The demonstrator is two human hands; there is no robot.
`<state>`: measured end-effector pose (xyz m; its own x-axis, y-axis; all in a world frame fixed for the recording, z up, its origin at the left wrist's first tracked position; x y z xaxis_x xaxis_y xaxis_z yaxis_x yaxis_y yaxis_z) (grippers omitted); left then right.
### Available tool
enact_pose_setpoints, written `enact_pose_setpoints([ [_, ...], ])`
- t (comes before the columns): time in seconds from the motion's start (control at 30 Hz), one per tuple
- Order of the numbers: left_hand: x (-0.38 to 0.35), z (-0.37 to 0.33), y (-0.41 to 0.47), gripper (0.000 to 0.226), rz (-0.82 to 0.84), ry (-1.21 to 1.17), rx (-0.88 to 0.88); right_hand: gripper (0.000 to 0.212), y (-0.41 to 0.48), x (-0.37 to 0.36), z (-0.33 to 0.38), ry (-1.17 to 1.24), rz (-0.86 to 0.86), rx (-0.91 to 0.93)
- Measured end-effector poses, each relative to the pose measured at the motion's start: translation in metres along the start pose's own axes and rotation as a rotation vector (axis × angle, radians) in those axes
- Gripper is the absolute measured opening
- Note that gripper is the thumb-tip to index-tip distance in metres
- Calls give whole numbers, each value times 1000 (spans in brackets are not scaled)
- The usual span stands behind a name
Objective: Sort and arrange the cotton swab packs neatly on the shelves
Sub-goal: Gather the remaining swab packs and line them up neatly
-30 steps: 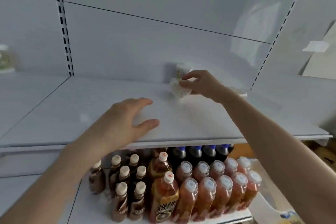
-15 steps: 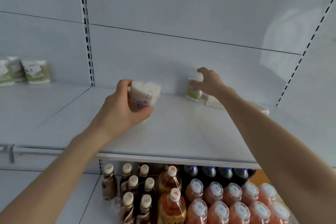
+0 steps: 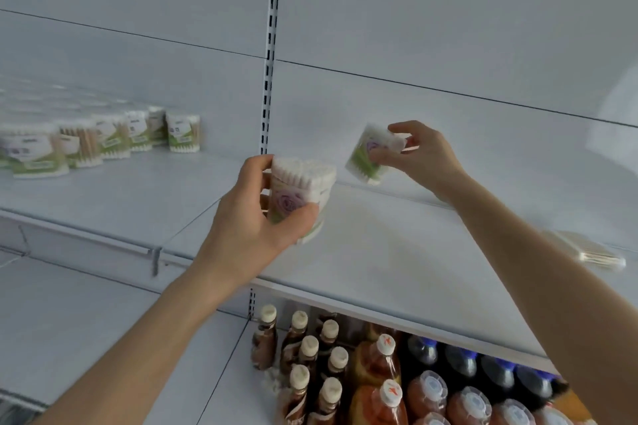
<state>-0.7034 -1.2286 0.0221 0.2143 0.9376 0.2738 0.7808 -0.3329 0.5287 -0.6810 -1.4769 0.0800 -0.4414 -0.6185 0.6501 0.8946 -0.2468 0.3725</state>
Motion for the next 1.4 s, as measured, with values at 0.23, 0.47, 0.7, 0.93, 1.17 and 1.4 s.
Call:
enact_pose_setpoints([
  [0.23, 119, 32, -12, 52, -81, 0, 19, 49, 18, -112, 103, 117, 90, 95],
  [0.47, 246, 86, -25, 52, -49, -29, 27, 55, 44, -225, 176, -20, 64, 76],
  [0.7, 299, 112, -25, 54, 52, -99, 40, 62, 61, -296, 194, -178, 107, -38],
  [0.93, 306, 118, -21, 57, 96, -119, 29, 66, 70, -312, 198, -300, 149, -41],
  [1.17, 306, 105, -18, 45, 103, -98, -35, 64, 84, -323, 195, -248, 116, -56],
  [1.4, 299, 100, -18, 42, 117, -135, -91, 77, 85, -316, 195, -261, 146, -21],
])
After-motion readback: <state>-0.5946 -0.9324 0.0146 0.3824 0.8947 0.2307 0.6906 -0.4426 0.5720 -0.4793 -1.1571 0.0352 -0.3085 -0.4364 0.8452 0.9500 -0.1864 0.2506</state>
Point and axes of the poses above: each hand's wrist, its own y-axis towards the middle knuckle, its own x-axis out of the back of the hand, z = x × y, the point moved 7 cm from there along y, towards the middle knuckle, and after that the axes turned 6 degrees about z, right-handed, at the moved point
